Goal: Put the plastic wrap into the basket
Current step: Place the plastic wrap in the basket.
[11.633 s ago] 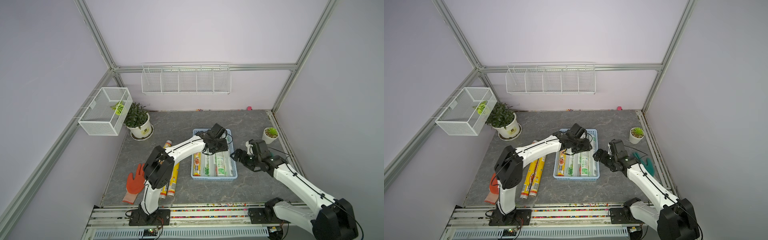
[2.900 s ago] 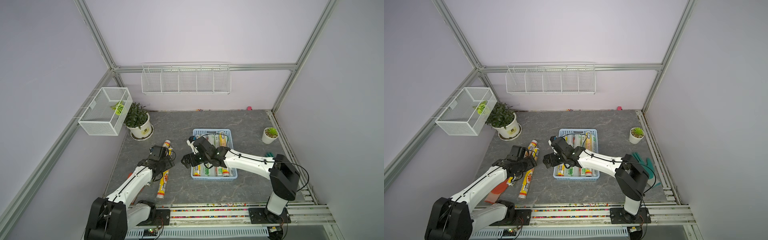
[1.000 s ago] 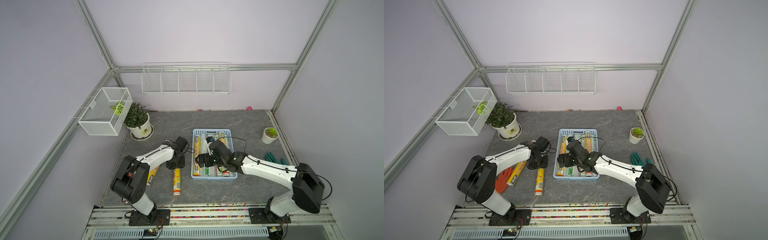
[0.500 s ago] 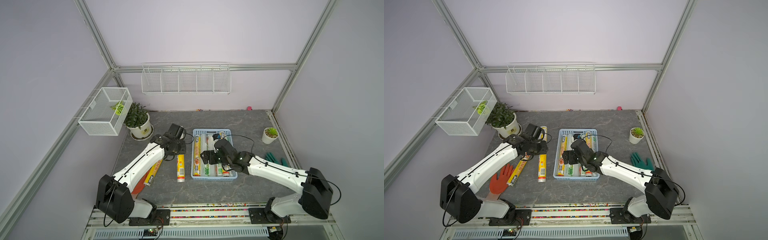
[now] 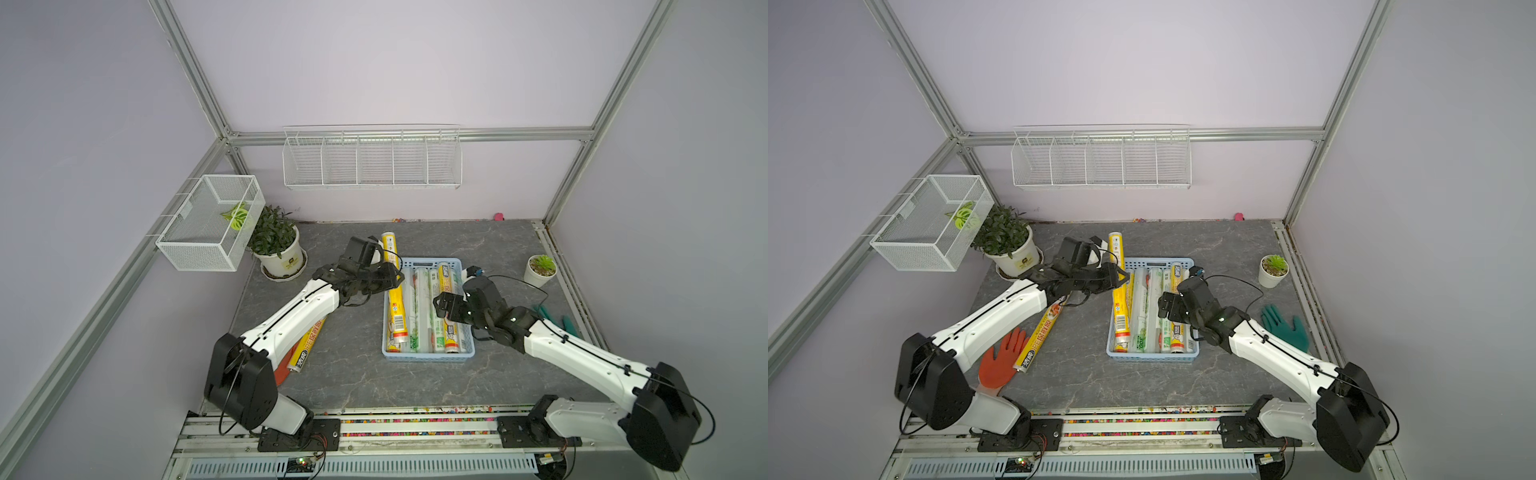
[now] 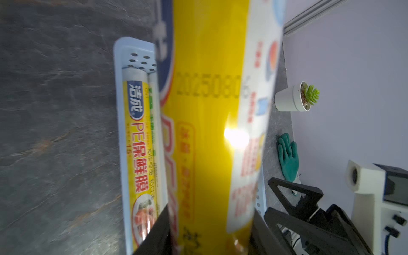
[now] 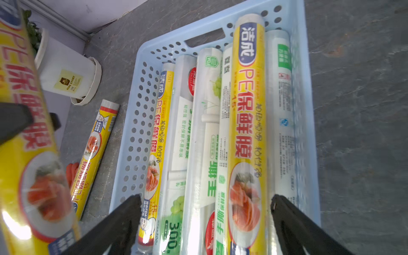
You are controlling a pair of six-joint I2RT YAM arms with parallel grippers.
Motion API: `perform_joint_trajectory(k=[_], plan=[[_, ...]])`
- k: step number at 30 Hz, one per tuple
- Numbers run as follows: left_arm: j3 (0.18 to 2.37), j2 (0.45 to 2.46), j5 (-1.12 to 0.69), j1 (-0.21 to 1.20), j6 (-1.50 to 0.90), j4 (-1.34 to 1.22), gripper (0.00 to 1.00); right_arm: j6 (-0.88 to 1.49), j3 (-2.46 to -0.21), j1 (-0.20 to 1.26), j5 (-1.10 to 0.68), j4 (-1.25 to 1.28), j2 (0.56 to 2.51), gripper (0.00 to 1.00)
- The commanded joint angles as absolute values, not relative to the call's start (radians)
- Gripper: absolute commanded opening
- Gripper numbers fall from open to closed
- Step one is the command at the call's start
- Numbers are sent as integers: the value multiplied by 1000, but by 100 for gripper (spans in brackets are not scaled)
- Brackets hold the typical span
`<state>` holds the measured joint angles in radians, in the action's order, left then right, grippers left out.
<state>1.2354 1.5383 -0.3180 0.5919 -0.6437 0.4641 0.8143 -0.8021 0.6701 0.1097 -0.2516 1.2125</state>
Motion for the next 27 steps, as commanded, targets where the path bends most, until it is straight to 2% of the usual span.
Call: perform_joint_trajectory(k=[1, 10, 27], plan=[[1298, 1606, -372, 638, -672, 416, 17, 849, -765, 639, 97, -273, 1157, 97], [1382, 1775, -404, 731, -716, 406, 18, 851, -721, 607, 95, -305, 1090, 97], [1483, 1938, -392, 747, -730, 481, 20, 858, -704, 606, 22, -282, 1125, 97]])
